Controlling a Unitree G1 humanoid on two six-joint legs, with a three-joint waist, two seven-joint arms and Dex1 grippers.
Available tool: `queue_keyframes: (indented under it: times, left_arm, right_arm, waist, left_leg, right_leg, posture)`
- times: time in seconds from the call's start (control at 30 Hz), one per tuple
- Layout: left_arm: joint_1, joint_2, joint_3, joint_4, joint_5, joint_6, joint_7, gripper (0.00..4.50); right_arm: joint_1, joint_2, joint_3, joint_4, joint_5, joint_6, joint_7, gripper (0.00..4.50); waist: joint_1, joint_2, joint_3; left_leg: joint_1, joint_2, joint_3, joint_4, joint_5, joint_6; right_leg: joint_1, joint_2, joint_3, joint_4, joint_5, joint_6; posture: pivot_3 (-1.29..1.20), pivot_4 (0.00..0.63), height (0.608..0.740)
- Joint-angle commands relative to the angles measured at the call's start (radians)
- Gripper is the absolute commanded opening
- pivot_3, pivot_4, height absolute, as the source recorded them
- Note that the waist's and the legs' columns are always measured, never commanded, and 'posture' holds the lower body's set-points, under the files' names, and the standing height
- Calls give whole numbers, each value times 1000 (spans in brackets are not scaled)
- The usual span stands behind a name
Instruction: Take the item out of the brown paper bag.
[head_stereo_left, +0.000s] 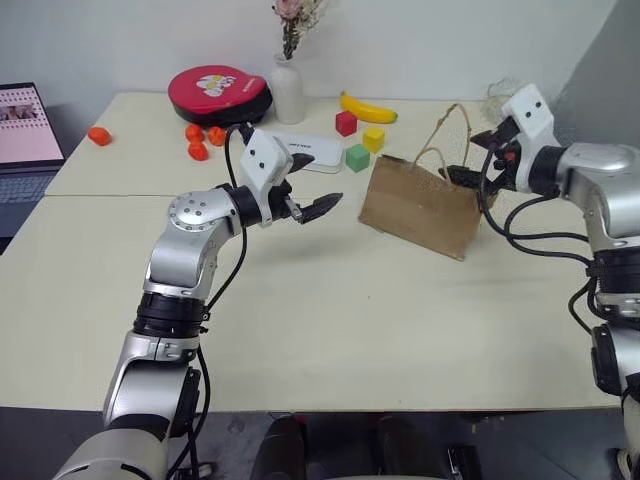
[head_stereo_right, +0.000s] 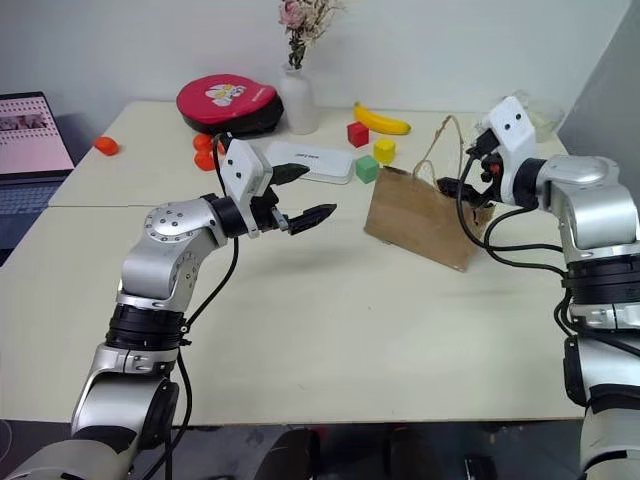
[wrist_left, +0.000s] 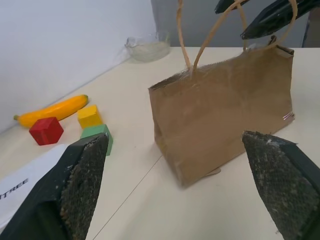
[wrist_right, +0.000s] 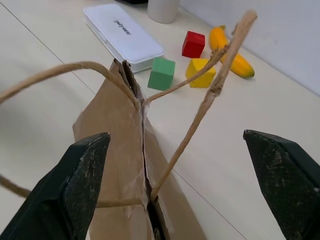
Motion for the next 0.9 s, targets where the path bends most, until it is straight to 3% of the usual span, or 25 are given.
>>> queue_keyframes:
  times: [0.03, 0.33, 0.57, 0.73, 0.9]
  left_arm:
    - [-40, -5, 1, 4, -6, -34, -11, 4475]
    - [-26, 17, 15, -2, -8, -32, -20, 4475]
    - [-30, 15, 8, -1, -8, -29, -21, 4475]
    - [-55, 4, -1, 15, -6, -36, -28, 4475]
    - [-58, 0, -2, 10, -5, -38, -29, 4475]
  right_arm:
    - [9, -7, -31, -57, 6, 2, -16, 4500]
    - [113, -143, -179, -331, 97, 214, -42, 4500]
    - [213, -44, -288, -621, 233, 492, -184, 4500]
    - [337, 12, -233, -670, 203, 427, -254, 4500]
    - [334, -2, -167, -536, 101, 277, -306, 4500]
  waist:
    - [-1, 0, 0]
    - [4, 1, 1]
    - [0, 1, 1]
    - [3, 1, 1]
    - [1, 2, 1]
  left_leg:
    - [0, 0, 0, 0, 0, 0]
    - [-2, -5, -1, 0, 1, 1]
    - [-2, -10, -3, 0, 2, 4]
    - [-2, -11, -5, 2, 4, 7]
    - [-2, -12, -4, 10, 4, 7]
  right_leg:
    - [0, 0, 0, 0, 0, 0]
    - [-1, -2, 0, 1, 0, 0]
    - [-1, -3, -1, 4, 0, 0]
    - [-1, -3, -1, 10, 0, 0]
    - [-1, -3, -1, 14, 0, 1]
  posture:
    - [0, 150, 740]
    - [0, 150, 740]
    - [0, 150, 740]
    - [0, 150, 740]
    - [0, 150, 740]
